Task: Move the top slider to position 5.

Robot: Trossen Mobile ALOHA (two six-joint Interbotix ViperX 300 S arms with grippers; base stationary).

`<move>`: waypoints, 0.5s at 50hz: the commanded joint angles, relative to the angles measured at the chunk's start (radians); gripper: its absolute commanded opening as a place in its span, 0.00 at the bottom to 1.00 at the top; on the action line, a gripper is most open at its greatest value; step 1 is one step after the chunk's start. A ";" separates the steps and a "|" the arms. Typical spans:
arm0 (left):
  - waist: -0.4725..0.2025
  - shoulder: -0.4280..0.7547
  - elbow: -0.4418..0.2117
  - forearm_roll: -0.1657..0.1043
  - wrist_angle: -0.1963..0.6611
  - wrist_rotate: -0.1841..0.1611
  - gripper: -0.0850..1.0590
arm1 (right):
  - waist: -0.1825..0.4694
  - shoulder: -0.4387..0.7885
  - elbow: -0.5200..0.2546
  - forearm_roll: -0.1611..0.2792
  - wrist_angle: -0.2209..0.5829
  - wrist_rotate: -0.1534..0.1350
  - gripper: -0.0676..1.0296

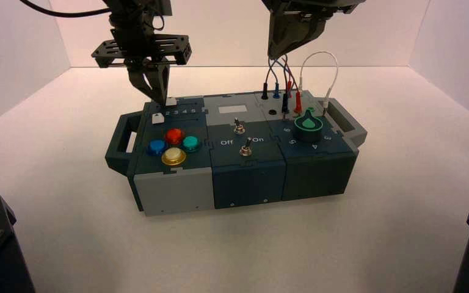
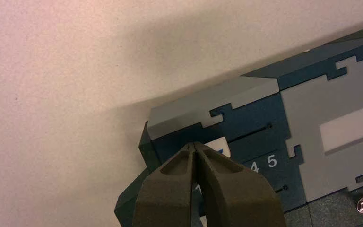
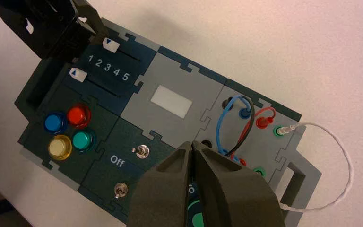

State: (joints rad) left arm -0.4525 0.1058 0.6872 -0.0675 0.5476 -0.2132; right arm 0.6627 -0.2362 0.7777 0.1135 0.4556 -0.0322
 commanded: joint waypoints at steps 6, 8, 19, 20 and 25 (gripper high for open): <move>-0.023 -0.012 -0.031 0.000 -0.002 -0.008 0.05 | 0.005 -0.018 -0.029 0.003 -0.009 0.002 0.04; -0.028 -0.012 -0.035 0.000 0.000 -0.009 0.05 | 0.005 -0.020 -0.031 0.003 -0.009 0.000 0.04; -0.049 -0.002 -0.057 0.000 0.011 -0.011 0.05 | 0.005 -0.020 -0.029 0.003 -0.009 0.002 0.04; -0.051 0.000 -0.060 0.000 0.011 -0.011 0.05 | 0.005 -0.020 -0.029 0.003 -0.009 0.002 0.04; -0.057 0.006 -0.066 0.000 0.011 -0.012 0.05 | 0.005 -0.020 -0.028 0.003 -0.008 0.002 0.04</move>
State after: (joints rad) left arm -0.4970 0.1212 0.6519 -0.0675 0.5614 -0.2178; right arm 0.6627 -0.2362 0.7777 0.1135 0.4556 -0.0307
